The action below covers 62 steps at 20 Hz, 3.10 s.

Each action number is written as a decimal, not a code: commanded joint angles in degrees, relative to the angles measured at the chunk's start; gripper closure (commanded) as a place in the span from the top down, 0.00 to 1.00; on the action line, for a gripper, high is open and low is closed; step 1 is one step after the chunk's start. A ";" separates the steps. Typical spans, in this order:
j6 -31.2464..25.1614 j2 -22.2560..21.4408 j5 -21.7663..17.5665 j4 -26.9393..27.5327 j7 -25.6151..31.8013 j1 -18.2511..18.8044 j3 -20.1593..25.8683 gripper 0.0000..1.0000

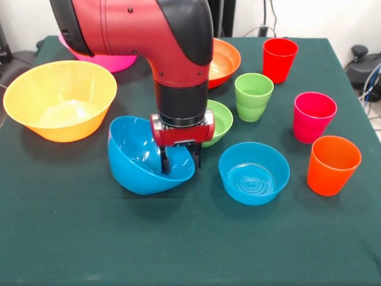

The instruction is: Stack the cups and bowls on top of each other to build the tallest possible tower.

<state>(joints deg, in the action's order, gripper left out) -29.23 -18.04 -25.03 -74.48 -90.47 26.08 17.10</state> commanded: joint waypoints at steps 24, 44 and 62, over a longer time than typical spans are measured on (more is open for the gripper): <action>-1.11 1.28 -6.13 3.82 2.15 -5.53 -3.47 0.00; 2.10 -1.27 -7.30 2.03 -0.70 -8.01 -6.58 0.00; 9.16 -14.79 -6.63 -16.49 -5.36 -13.34 -9.38 0.00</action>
<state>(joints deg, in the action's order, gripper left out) -23.55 -30.12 -27.44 -84.80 -90.47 15.85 7.62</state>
